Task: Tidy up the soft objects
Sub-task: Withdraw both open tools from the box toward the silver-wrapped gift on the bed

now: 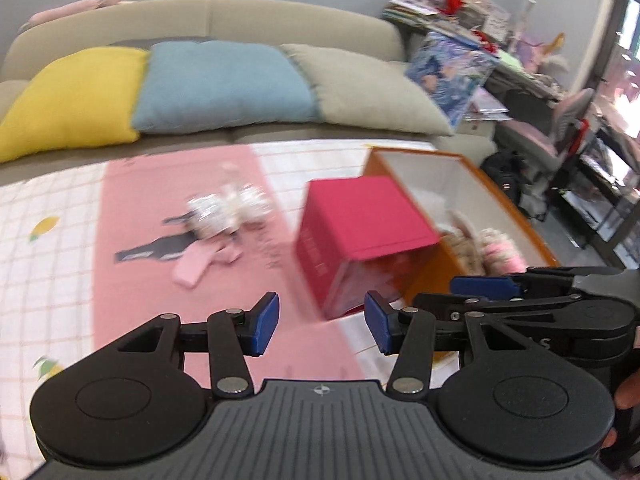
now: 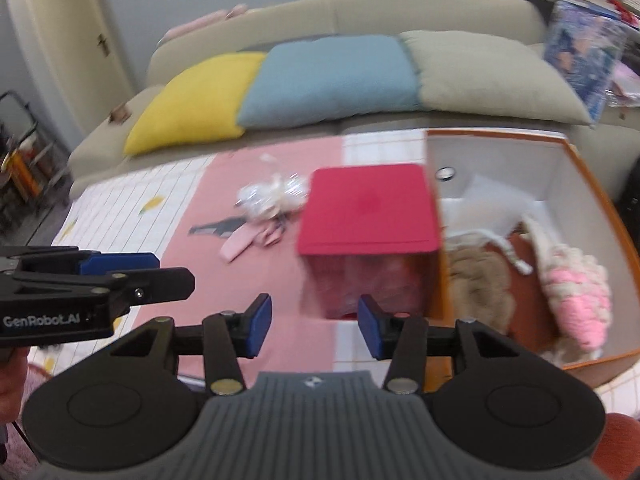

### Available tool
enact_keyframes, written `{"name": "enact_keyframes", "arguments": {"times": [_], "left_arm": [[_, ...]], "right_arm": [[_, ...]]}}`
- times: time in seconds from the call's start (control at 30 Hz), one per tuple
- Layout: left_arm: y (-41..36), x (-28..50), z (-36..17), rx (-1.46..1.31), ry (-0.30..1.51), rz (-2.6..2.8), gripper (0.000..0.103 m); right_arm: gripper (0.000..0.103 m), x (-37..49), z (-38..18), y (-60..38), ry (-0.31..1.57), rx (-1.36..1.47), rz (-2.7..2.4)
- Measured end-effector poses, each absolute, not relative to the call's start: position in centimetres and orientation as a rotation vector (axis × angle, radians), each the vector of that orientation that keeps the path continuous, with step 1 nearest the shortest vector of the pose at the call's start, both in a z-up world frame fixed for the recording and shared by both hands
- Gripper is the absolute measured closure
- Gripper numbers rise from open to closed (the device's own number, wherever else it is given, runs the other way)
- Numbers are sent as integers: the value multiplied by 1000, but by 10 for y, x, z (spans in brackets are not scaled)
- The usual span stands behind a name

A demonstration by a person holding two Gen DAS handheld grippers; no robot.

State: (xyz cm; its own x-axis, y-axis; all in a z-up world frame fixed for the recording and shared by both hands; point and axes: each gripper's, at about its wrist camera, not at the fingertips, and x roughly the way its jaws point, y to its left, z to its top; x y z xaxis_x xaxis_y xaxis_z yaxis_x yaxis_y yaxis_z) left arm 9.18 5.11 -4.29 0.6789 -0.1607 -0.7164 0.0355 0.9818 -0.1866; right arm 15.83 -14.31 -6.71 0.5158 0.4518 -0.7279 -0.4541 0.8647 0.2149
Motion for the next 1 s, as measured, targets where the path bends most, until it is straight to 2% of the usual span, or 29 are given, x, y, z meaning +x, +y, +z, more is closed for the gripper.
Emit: {"name": "enact_keyframes", "arguments": {"times": [0.37, 0.47, 0.8, 0.93, 1.0], "left_arm": [[103, 81, -65, -208, 811, -6, 45], [114, 83, -71, -210, 813, 8, 49], [147, 115, -81, -132, 818, -10, 49], [149, 143, -88, -72, 822, -68, 47], [148, 158, -94, -36, 831, -85, 41]], "right_arm": [[56, 157, -68, -72, 831, -162, 671], [56, 159, -70, -53, 807, -221, 699], [56, 194, -76, -8, 762, -373, 724], [57, 221, -80, 4, 782, -423, 703], [57, 233, -82, 9, 780, -465, 696]]}}
